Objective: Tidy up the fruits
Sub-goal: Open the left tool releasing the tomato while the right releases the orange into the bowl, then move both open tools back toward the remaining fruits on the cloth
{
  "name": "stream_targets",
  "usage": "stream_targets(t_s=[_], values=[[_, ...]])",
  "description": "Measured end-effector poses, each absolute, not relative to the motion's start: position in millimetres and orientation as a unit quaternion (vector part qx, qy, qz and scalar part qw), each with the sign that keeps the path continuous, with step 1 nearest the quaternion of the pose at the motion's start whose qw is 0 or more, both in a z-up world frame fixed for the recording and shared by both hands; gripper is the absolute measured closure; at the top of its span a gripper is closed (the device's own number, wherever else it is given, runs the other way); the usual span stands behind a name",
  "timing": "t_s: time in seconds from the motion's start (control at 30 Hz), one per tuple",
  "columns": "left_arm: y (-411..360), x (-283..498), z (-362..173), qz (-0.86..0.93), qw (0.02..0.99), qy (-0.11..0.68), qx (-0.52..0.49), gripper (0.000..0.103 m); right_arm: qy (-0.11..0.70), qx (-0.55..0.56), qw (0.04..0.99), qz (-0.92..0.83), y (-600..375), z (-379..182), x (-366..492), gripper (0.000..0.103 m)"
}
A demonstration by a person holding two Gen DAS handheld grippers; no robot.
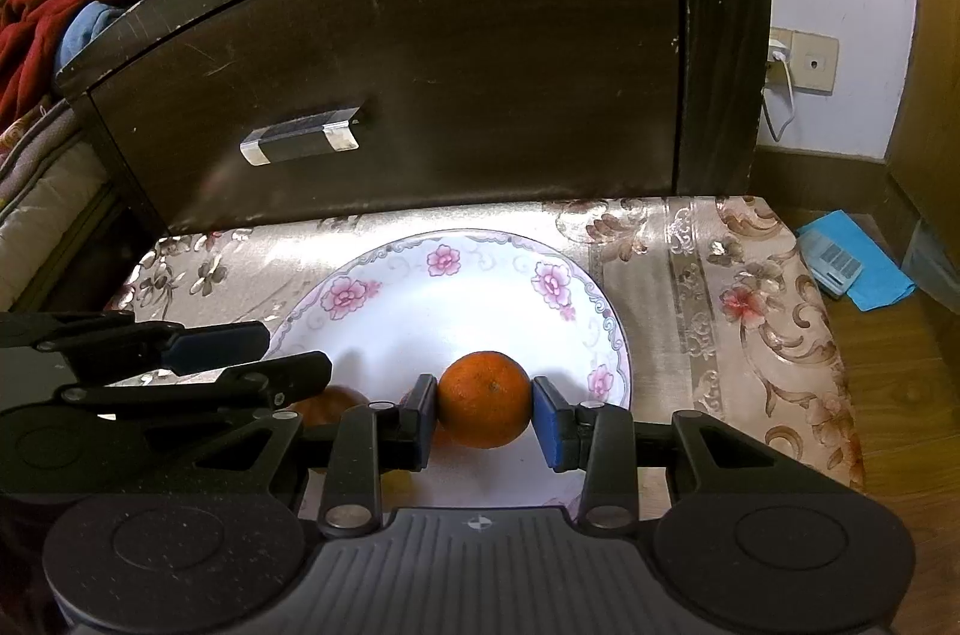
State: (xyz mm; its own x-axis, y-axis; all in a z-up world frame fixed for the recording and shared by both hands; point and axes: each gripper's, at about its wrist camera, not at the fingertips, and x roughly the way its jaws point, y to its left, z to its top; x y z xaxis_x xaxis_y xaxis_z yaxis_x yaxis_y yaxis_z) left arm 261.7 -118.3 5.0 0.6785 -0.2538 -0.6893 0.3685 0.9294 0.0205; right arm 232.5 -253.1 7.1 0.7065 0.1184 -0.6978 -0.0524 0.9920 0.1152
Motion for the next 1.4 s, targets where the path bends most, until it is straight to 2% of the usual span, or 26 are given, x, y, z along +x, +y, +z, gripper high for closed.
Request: stream_targets(t_s=[0.9, 1.4], values=[[-110.0, 225.3, 33.3, -0.175, 0.921, 0.339, 0.082, 0.059, 0.367, 0.030, 0.929, 0.041, -247.2, 29.9, 203.1, 0.071], [-67.8, 178.1, 40.1, -0.173, 0.919, 0.345, 0.082, 0.059, 0.370, 0.025, 0.926, 0.067, -216.7, 42.0, 164.8, 0.071]])
